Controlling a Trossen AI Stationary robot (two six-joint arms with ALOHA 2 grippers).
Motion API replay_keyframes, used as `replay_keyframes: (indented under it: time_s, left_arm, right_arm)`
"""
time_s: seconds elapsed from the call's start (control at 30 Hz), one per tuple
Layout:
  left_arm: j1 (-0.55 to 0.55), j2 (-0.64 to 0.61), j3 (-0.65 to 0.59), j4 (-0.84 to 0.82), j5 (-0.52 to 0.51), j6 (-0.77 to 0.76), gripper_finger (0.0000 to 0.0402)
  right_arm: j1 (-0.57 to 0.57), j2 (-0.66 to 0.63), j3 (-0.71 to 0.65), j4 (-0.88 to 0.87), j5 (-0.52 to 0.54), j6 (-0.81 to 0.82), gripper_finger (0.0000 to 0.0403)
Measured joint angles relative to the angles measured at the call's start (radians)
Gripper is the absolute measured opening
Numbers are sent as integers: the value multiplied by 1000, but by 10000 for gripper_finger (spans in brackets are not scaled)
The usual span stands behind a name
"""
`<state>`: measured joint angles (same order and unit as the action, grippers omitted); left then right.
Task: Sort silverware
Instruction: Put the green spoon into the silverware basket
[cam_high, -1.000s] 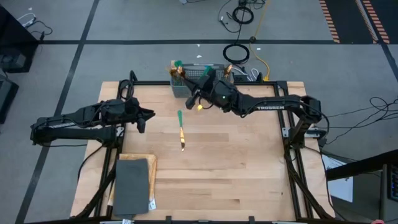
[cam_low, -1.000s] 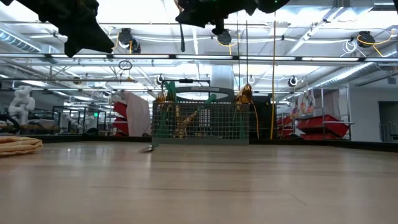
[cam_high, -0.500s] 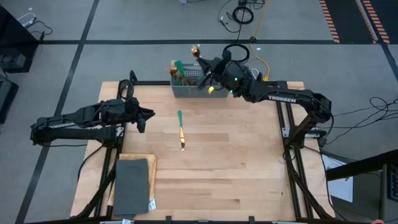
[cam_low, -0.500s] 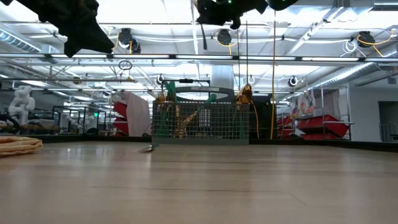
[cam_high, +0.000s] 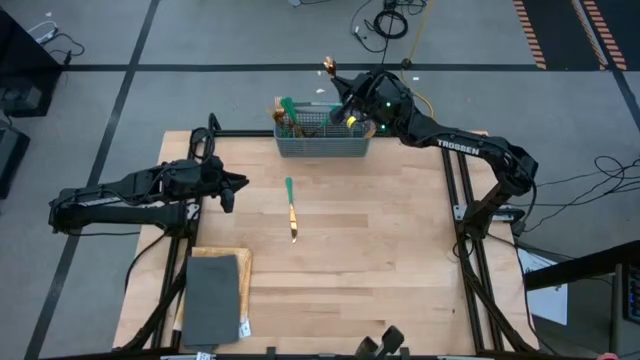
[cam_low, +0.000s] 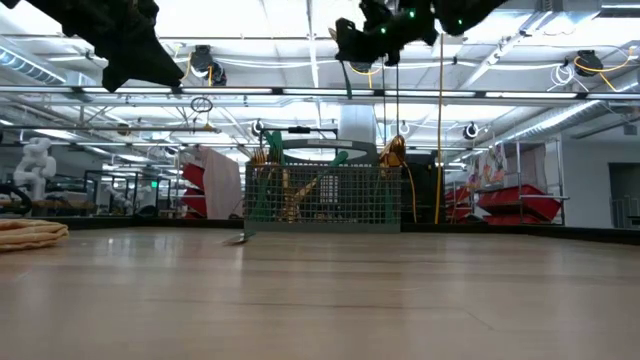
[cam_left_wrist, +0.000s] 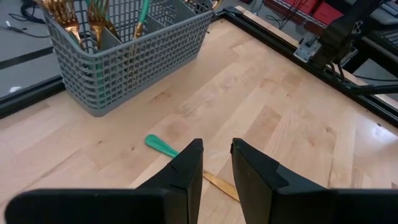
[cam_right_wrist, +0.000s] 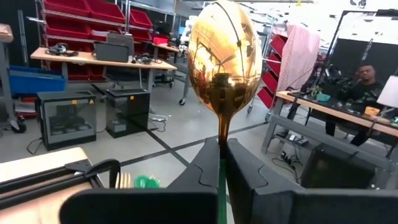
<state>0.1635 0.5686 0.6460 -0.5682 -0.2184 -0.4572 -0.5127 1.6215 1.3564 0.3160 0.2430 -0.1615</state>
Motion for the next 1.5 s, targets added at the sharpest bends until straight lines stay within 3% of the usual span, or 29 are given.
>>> replay_keyframes:
  time_s: [0.17,0.53,0.73,1.13,1.5]
  left_arm:
    - [0,0,0,-1,-8,0,90]
    - [0,1,0,-2,-79,23,90]
    - [0,1,0,-2,-132,28,90]
    - [0,1,0,-3,-195,55,90]
    - [0,1,0,-11,-236,73,90]
  right_arm:
    - [-35,-6,-80,91,-60,41,0]
    - [-92,-81,-422,441,-64,153,0]
    - [-140,-96,-547,522,-99,222,0]
    - [-205,-92,-675,594,-171,258,0]
    - [-228,-60,-703,598,-227,272,0]
